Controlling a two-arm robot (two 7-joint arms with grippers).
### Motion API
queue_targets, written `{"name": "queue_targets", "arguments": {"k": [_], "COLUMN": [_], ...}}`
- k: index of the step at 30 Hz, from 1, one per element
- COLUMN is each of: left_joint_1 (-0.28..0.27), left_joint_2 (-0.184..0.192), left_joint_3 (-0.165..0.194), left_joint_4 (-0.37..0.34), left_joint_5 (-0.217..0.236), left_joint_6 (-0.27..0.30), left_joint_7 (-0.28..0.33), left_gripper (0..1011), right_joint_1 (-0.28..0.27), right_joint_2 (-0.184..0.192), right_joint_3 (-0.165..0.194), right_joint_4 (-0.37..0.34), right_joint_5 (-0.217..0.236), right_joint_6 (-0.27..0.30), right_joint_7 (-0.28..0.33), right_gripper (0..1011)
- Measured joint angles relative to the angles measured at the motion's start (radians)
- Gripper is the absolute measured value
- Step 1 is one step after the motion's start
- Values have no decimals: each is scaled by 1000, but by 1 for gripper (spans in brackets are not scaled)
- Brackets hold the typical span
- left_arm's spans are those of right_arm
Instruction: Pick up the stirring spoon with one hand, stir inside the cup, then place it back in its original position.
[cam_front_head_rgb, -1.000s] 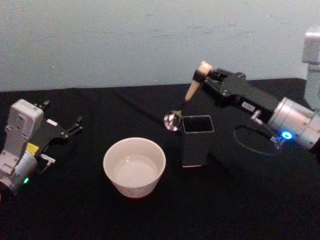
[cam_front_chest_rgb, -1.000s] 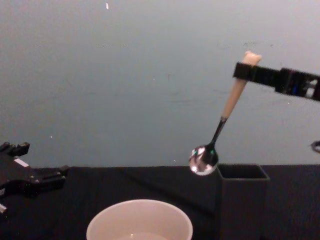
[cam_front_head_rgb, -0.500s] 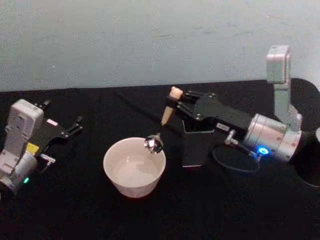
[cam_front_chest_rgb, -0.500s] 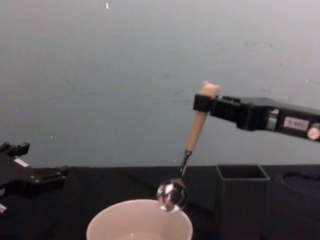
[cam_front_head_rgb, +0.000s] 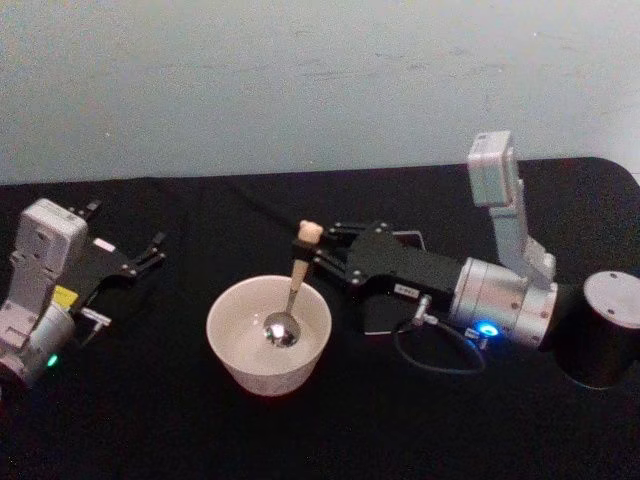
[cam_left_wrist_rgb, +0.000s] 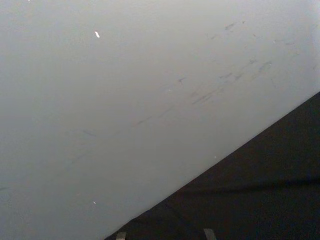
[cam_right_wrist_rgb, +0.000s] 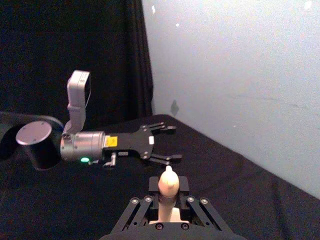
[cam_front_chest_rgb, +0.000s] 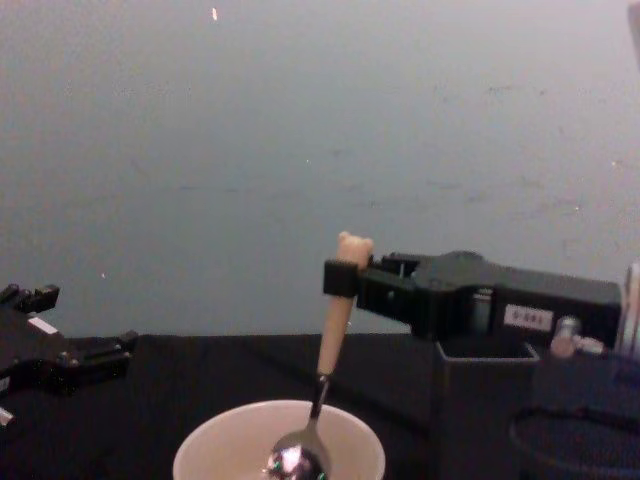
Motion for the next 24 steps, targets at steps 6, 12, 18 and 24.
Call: {"name": "queue_targets", "arguments": {"k": [6,12,18,24], "left_joint_1": [0,0,0,0], "left_joint_2": [0,0,0,0], "left_joint_3": [0,0,0,0], "left_joint_4": [0,0,0,0], "left_joint_5": [0,0,0,0], "left_joint_6": [0,0,0,0], "left_joint_7": [0,0,0,0], "left_gripper": [1001,1001,1001,1001], "right_joint_1": [13,27,51,71], "right_joint_2": [-18,-41,-79,-113], "right_joint_3": [-24,-46,-67,-73], "right_joint_4": [21,42,90,134], "right_joint_5": [-24,-40,-68,-88], "right_joint_6": [0,10,10,-8], "right_joint_7": [17,23,20,16], "right_gripper": [217,217,217,217]}}
